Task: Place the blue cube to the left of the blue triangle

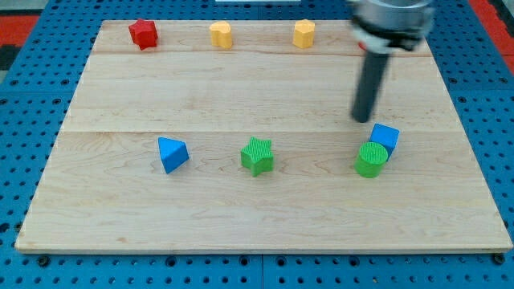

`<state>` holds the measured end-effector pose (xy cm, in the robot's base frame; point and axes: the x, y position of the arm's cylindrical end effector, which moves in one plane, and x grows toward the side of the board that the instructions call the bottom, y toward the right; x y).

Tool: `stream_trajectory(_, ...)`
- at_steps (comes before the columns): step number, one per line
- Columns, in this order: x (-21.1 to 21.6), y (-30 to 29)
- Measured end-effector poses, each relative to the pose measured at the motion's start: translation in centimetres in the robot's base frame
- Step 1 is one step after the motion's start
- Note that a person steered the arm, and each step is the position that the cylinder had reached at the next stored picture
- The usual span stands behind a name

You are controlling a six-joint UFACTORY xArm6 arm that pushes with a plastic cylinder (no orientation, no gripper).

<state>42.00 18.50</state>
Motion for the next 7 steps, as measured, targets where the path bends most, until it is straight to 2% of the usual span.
stream_trajectory(1, 4.4, 6.6)
stream_trajectory(2, 7.0, 4.5)
stream_trajectory(4, 2.2, -3.8)
stream_trajectory(5, 2.0, -3.3)
stream_trajectory(6, 3.8, 4.4)
stream_trajectory(7, 3.5, -1.0)
